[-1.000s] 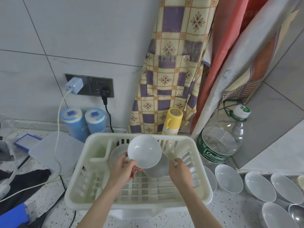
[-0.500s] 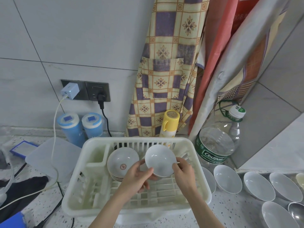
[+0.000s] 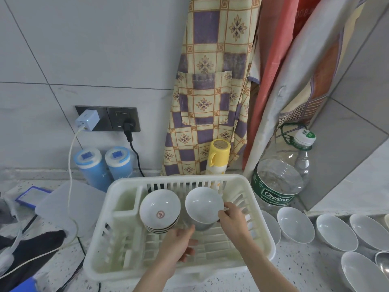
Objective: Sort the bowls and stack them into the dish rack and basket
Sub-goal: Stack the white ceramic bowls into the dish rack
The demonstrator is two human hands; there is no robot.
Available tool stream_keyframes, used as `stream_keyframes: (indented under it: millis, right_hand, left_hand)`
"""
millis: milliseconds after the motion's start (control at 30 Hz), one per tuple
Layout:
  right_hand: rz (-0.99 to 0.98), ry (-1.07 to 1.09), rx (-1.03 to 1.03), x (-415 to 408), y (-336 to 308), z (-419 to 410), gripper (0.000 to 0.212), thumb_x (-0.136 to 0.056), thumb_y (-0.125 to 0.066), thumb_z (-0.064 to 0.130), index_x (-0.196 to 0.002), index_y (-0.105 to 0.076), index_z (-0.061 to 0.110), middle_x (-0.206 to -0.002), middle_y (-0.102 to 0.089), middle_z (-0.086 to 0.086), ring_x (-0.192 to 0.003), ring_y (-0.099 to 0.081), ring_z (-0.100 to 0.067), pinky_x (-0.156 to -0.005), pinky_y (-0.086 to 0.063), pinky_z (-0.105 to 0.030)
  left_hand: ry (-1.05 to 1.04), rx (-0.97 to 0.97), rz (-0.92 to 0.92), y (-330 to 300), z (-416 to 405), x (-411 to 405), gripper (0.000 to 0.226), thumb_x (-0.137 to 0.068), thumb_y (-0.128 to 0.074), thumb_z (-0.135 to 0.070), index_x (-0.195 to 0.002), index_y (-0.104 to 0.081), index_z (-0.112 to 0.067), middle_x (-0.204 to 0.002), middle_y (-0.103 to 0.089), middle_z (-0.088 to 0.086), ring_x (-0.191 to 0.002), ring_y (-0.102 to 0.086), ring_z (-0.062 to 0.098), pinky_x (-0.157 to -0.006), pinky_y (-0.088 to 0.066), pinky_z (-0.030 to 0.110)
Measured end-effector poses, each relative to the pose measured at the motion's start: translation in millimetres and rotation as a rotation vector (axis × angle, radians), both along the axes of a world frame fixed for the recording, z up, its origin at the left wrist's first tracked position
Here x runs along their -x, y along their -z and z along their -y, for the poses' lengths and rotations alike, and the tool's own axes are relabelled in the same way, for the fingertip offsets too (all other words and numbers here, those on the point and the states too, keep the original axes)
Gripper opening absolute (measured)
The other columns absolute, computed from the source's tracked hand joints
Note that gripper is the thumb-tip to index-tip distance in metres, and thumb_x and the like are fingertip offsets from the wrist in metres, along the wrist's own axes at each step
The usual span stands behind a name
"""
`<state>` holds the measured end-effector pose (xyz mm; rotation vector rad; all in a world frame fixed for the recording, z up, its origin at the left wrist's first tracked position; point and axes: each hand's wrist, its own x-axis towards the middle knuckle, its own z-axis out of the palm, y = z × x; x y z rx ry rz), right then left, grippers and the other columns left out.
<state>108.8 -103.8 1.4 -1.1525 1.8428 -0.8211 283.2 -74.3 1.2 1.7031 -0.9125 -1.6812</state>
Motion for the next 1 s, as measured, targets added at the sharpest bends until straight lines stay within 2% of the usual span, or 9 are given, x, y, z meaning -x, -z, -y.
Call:
stream_keyframes:
  millis: [100, 200, 367, 533, 700, 833, 1000]
  right_hand:
    - [-0.012, -0.001, -0.019, -0.7, 0.7, 0.3, 0.039, -0.084, -0.050, 0.011, -0.120, -0.058, 0.020, -0.085, -0.067, 0.001, -0.081, -0.065, -0.020, -0.068, -0.051, -0.032]
    - [-0.020, -0.029, -0.062, -2.3, 0.8, 1.1, 0.039, -0.085, -0.048, 0.011, -0.123, -0.056, 0.017, -0.085, -0.068, -0.005, -0.073, -0.062, -0.020, -0.062, -0.048, -0.029]
    - [-0.025, -0.053, -0.100, -2.8, -1.7, 0.3, 0.041, -0.088, -0.049, 0.013, -0.128, -0.054, 0.018, -0.073, -0.066, -0.003, -0.059, -0.059, -0.011, -0.050, -0.040, -0.022]
    - [-0.014, -0.062, -0.100, -3.3, -2.5, -1.8, 0.039, -0.088, -0.050, 0.012, -0.126, -0.055, 0.018, -0.074, -0.069, -0.003, -0.054, -0.061, -0.008, -0.046, -0.040, -0.017]
    - [-0.014, -0.056, -0.110, -3.0, 2.3, -1.2, 0.036, -0.088, -0.051, 0.015, -0.123, -0.053, 0.021, -0.077, -0.071, 0.000, -0.049, -0.061, -0.006, -0.050, -0.043, -0.020]
    - [-0.023, -0.041, -0.137, -1.9, 7.0, 1.4, 0.030, -0.087, -0.054, 0.021, -0.116, -0.051, 0.026, -0.080, -0.071, 0.000, -0.055, -0.058, -0.012, -0.062, -0.051, -0.031]
    - [0.012, -0.060, -0.185, -1.0, 11.4, 3.2, 0.029, -0.089, -0.055, 0.026, -0.115, -0.061, 0.014, -0.072, -0.071, 0.003, -0.041, -0.051, -0.009, -0.052, -0.046, -0.023]
  left_hand:
    - [-0.007, -0.002, 0.001, 0.4, 4.2, 5.2, 0.021, -0.098, -0.056, -0.032, -0.106, -0.057, -0.014, -0.078, -0.077, 0.005, -0.041, -0.059, 0.012, -0.035, -0.034, 0.018]
    - [0.003, 0.023, 0.029, 0.4, 6.7, 9.5, 0.022, -0.100, -0.051, -0.028, -0.115, -0.054, -0.012, -0.087, -0.075, 0.010, -0.041, -0.060, 0.011, -0.036, -0.035, 0.020]
    - [-0.060, 0.020, -0.033, 3.1, 11.0, 9.3, 0.014, -0.102, -0.046, -0.019, -0.101, -0.058, -0.011, -0.089, -0.075, 0.011, -0.039, -0.056, 0.012, -0.036, -0.036, 0.019]
    - [-0.093, 0.036, -0.074, 8.1, 8.9, 9.1, 0.013, -0.098, -0.053, -0.023, -0.099, -0.062, -0.015, -0.085, -0.077, 0.010, -0.040, -0.055, 0.013, -0.037, -0.035, 0.021]
    - [-0.099, 0.076, -0.086, 13.4, 4.6, 8.4, 0.014, -0.093, -0.061, -0.021, -0.101, -0.069, -0.012, -0.084, -0.077, 0.008, -0.043, -0.055, 0.013, -0.038, -0.035, 0.022]
    - [-0.122, 0.049, -0.130, 15.2, 3.3, 5.3, 0.021, -0.087, -0.069, -0.025, -0.105, -0.070, -0.015, -0.084, -0.078, 0.005, -0.045, -0.056, 0.014, -0.039, -0.035, 0.022]
    - [-0.124, 0.024, -0.150, 14.5, 3.2, 3.4, 0.027, -0.084, -0.072, -0.031, -0.108, -0.070, -0.018, -0.087, -0.078, 0.003, -0.049, -0.058, 0.014, -0.041, -0.036, 0.022]
